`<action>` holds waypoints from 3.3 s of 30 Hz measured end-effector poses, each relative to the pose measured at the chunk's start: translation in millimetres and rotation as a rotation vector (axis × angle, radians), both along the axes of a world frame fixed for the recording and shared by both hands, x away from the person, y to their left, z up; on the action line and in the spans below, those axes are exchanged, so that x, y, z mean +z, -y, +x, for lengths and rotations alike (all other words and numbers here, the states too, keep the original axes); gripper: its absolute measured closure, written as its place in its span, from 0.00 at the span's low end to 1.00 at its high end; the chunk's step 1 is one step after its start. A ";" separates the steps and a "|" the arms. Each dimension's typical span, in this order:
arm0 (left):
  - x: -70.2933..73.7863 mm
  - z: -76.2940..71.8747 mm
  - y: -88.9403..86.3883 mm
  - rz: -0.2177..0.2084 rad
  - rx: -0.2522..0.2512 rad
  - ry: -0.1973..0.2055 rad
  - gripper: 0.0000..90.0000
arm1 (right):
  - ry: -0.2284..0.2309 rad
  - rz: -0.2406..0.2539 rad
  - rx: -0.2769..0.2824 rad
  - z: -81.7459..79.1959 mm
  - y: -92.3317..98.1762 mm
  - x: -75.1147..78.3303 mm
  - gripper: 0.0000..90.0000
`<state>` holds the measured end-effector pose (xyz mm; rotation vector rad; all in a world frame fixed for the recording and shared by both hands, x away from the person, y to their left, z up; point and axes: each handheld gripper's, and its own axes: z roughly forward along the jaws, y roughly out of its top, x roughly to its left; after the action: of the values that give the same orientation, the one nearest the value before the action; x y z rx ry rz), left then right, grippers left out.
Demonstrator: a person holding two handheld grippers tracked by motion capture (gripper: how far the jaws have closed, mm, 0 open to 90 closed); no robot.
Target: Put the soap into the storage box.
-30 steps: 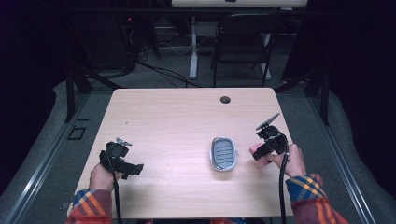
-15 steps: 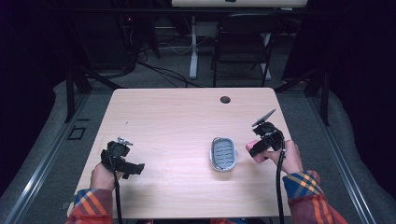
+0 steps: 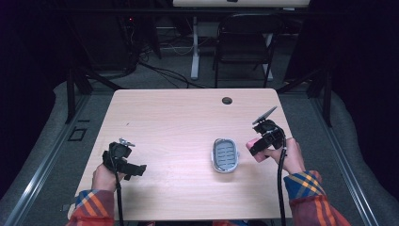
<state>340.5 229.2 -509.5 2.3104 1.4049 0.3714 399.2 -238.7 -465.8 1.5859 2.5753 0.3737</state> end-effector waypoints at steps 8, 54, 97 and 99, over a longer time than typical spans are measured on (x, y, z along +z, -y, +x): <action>0.1 0.5 0.3 0.001 -0.002 0.001 0.00 | -0.001 -0.013 0.030 5.1 -12.0 10.2 0.41; -0.1 0.8 2.2 0.011 -0.022 -0.005 0.00 | -0.056 -0.063 0.101 26.9 -72.1 4.4 0.41; -1.7 0.0 7.1 0.024 -0.064 -0.014 0.00 | -0.125 -0.079 0.018 28.9 -103.1 -28.0 0.41; -1.5 0.1 7.3 0.027 -0.066 -0.018 0.00 | -0.117 -0.063 0.008 26.8 -101.5 -28.6 0.41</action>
<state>340.6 221.9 -510.9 2.3809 1.3359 0.3521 426.1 -137.2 -494.4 1.6231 2.6506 0.2030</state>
